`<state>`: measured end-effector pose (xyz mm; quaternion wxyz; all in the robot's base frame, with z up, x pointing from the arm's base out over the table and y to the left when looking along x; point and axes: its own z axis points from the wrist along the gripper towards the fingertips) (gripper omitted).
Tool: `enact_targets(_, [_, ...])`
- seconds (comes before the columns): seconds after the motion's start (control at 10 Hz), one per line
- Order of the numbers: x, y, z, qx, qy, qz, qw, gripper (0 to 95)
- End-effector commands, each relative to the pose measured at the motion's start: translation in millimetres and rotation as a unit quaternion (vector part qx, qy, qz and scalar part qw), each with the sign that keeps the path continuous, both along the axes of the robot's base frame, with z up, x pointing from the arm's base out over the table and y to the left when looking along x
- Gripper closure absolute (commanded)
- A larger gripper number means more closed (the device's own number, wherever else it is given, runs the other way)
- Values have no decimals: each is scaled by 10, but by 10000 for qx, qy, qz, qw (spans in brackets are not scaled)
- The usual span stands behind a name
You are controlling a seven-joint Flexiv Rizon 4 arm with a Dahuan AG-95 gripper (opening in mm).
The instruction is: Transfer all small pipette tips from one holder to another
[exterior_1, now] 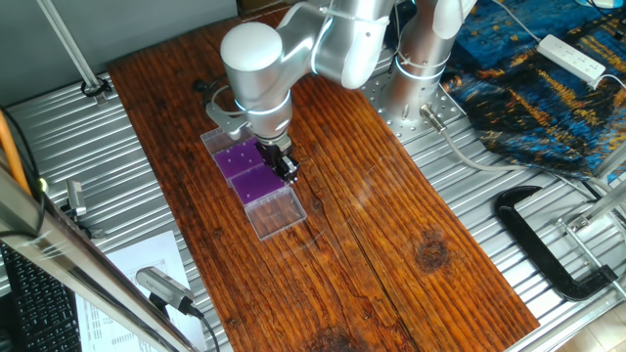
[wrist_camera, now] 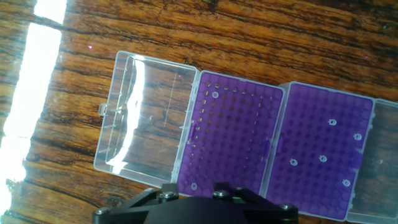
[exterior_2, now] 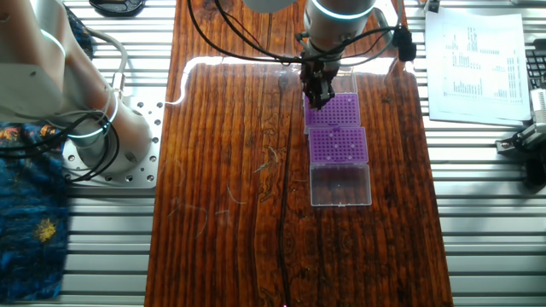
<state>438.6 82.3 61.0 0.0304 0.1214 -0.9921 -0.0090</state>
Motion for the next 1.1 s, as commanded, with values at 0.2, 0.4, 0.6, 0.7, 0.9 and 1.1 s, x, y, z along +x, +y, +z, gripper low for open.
enact_targets(0.2, [-5, -4, -15, -5, -4, 5, 10000, 760])
enact_targets(0.4, [-5, -4, -31, -13, -8, 11, 10000, 760])
enact_targets(0.6, [-5, -5, -53, -23, -14, 12, 10000, 760])
enact_targets(0.7, [-5, -5, -58, -23, -18, 12, 10000, 760])
enact_targets(0.9, [-4, -5, -71, -34, -23, 13, 10000, 760])
enact_targets(1.1, [-4, -5, -82, -44, -28, 16, 10000, 760])
